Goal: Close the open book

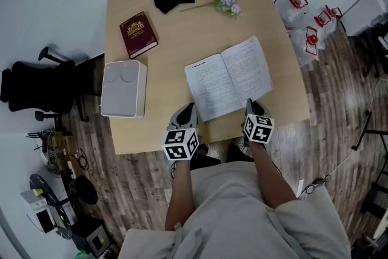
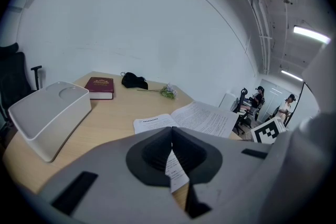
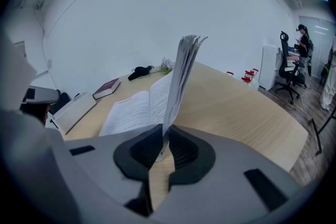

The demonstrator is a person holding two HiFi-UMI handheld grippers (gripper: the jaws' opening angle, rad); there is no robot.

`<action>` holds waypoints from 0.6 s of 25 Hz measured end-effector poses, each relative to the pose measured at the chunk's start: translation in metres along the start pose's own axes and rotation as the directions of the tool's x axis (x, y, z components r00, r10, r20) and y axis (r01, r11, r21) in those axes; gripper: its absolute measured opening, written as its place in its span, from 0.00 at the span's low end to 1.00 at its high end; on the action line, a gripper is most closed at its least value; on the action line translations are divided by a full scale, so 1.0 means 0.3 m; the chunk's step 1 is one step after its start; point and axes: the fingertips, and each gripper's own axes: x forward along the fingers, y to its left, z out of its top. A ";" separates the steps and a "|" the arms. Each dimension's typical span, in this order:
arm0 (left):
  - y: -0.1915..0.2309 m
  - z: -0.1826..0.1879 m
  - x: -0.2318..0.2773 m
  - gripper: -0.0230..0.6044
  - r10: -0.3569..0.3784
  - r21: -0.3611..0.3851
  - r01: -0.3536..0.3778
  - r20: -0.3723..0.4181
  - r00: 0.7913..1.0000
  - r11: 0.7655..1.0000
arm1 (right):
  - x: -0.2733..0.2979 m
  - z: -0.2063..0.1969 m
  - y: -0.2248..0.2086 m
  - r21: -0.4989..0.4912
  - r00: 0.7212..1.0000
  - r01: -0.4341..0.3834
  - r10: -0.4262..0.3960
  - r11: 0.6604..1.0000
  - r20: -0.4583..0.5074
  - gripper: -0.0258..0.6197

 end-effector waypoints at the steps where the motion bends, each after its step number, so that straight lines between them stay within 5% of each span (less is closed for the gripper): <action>1: -0.002 -0.002 -0.001 0.07 -0.001 0.000 0.001 0.000 1.000 1.000 | -0.002 0.001 0.006 -0.021 1.000 -0.002 0.002 1.000 0.001 0.11; 15: -0.022 -0.019 -0.010 0.07 -0.017 0.016 0.017 -0.002 1.000 1.000 | -0.029 -0.007 0.112 -0.293 0.998 -0.051 0.057 0.955 0.013 0.11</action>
